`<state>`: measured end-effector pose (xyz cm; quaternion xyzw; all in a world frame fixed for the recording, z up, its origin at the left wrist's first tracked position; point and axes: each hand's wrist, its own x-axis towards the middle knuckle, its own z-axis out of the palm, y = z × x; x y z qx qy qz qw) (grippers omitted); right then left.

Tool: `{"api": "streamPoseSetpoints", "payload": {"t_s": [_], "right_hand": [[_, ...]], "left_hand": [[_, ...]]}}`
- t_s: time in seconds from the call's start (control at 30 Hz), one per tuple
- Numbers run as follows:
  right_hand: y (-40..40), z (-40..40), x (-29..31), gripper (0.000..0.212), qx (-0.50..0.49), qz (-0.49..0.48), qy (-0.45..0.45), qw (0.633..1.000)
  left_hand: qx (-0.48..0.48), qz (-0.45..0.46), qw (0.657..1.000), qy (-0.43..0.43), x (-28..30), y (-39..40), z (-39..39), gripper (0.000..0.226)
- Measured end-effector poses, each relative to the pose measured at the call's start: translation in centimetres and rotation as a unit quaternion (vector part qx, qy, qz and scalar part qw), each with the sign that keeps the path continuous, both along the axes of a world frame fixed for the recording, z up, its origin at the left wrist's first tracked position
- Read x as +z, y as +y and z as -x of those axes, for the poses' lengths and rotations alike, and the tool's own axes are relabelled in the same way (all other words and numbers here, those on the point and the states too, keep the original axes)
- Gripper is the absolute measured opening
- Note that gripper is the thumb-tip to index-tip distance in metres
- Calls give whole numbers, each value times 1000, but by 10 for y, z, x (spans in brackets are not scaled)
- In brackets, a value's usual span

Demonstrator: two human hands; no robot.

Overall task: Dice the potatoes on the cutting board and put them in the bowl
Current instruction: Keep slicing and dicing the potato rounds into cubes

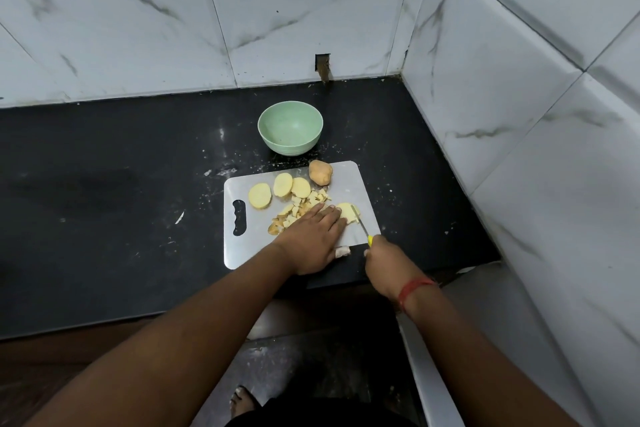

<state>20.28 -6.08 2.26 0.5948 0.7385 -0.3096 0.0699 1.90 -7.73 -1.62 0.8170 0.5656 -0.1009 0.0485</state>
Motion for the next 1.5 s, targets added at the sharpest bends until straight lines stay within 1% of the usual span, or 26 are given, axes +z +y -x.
{"api": "streamPoseSetpoints", "payload": {"t_s": [0.17,0.3,0.37,0.43,0.53,0.57,0.6,0.63,0.7,0.77,0.83,0.93,1.07,1.17,1.23,1.4,1.5], "right_hand": [[21,24,1,28,14,14,-35,999],[22,32,3,32,16,37,-67,997],[20,30,0,29,2,48,-63,997],[15,23,-2,28,30,38,-65,997],[0,12,-3,27,-11,64,-3,998],[-8,6,-4,26,19,69,-23,997],[-15,0,-8,24,10,72,-25,997],[-17,-5,-10,20,-39,80,11,996],[-20,-16,-15,13,-6,47,-8,999],[-21,-22,-15,4,-4,46,-3,999],[-20,-21,-12,1,-4,34,7,999],[-10,-8,-7,3,0,20,2,1000],[9,16,0,18,12,13,-21,1000],[20,28,3,28,24,19,-41,999],[21,34,0,31,25,32,-54,998],[19,38,-4,30,25,48,-64,997],[20,36,-2,27,37,49,-68,996]], "left_hand": [[-19,5,1000,-3,1,1,7,70],[-33,-18,999,-10,0,4,8,91],[-38,-26,999,-12,-2,4,8,91],[-37,-23,999,-10,-3,4,9,83],[-36,-24,999,-12,-6,4,10,74],[-35,-22,999,-9,-6,4,10,74],[-33,-19,999,-6,-7,4,10,72],[-31,-17,999,-5,-8,3,10,70],[-29,-17,999,-4,-10,3,9,68],[-28,-19,999,-4,-11,3,9,69],[-27,-22,999,-4,-12,4,10,69],[-29,-24,999,-1,-13,3,11,69],[-44,-66,997,-13,-15,-1,14,77],[-53,-103,993,-19,-22,-3,16,69],[-56,-109,992,-21,-25,-2,16,67],[-50,-116,991,-39,-28,0,16,56],[-46,-127,990,-39,-31,-1,17,58]]}}
